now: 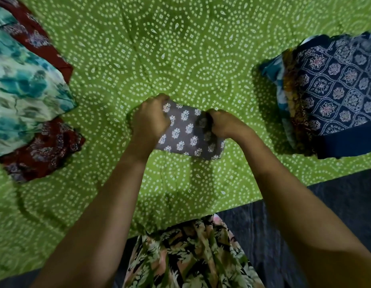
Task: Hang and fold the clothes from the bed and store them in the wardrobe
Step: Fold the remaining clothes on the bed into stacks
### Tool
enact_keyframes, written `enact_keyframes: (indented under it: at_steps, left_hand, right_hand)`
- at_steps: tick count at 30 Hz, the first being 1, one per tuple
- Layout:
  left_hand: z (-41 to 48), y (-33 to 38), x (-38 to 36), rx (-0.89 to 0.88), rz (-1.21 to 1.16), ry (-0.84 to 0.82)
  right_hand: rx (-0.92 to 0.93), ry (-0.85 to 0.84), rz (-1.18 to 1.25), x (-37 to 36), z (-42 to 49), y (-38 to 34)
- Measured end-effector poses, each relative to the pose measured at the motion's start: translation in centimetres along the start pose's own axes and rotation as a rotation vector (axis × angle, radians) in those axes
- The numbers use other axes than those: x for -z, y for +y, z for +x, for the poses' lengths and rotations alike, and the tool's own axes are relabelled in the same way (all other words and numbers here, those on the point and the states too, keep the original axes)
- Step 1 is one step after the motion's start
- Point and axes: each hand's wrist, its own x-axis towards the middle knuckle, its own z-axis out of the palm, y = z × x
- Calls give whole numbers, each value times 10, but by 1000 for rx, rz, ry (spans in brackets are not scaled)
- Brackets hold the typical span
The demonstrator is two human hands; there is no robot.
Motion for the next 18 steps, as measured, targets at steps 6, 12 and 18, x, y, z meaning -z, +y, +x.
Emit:
enact_keyframes:
  at_steps: [6,12,18]
  left_hand:
    - [-50,-32,-56,657,-312,-278]
    - [-63,-19,-88,945,-1181,-372]
    - [-50,19,-93,807,-1539,-56]
  right_hand:
    - [39,12,-3,-29,29,5]
    - [53,54,41,-29,32,13]
    - [55,10,581,-29,4,18]
